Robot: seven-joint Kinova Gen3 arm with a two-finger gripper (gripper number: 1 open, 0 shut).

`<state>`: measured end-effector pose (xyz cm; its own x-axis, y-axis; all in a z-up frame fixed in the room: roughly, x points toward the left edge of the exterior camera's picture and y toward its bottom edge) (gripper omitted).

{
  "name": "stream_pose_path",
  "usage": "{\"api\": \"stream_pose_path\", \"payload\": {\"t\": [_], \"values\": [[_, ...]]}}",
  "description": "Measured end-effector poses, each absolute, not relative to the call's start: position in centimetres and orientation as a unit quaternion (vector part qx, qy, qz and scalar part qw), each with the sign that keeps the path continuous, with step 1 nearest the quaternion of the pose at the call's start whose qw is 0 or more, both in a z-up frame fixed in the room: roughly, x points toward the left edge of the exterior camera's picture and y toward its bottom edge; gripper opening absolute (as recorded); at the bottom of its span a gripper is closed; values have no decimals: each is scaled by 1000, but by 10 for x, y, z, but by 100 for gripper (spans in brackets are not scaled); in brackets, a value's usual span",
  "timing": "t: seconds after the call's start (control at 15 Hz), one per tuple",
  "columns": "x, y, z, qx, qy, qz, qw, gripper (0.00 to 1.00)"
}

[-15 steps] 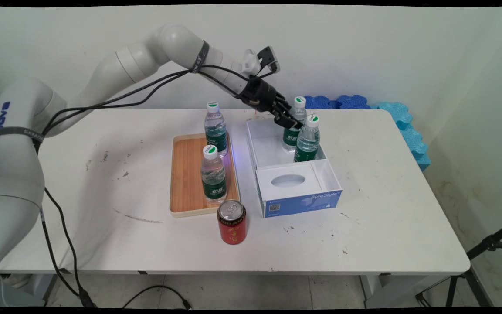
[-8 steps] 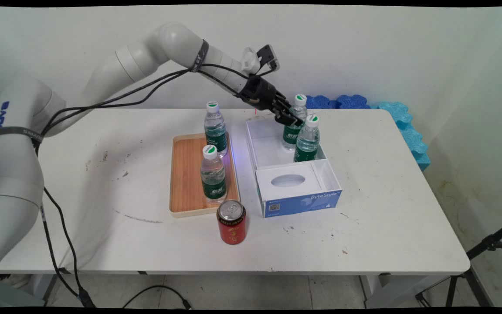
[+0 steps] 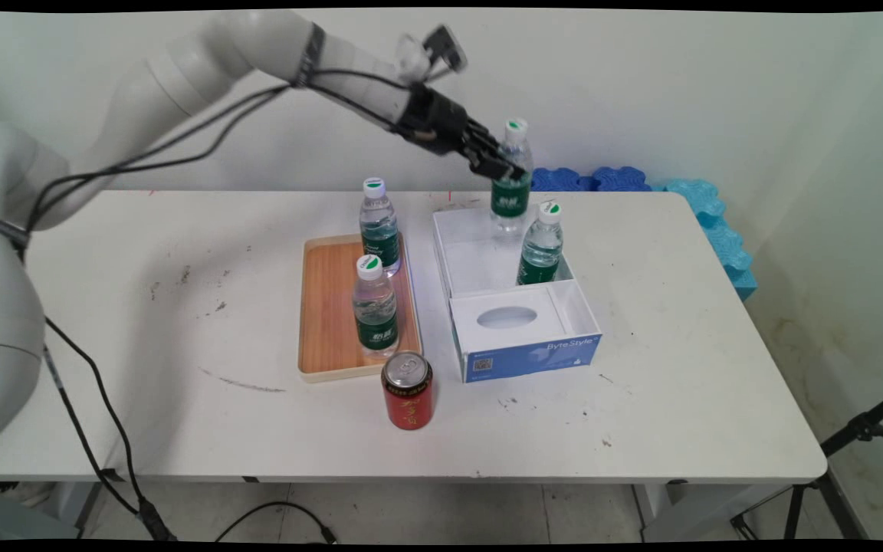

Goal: Place the picked object on the tray

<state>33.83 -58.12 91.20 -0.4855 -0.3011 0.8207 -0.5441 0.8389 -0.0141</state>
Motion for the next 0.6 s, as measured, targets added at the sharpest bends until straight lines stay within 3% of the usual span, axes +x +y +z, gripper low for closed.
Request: {"api": "stream_pose_path", "payload": {"t": [0.4,0.6], "values": [[396,-523,980,258,-839,142,458,0],[439,-482,996,267,-839,129,457,0]]}}
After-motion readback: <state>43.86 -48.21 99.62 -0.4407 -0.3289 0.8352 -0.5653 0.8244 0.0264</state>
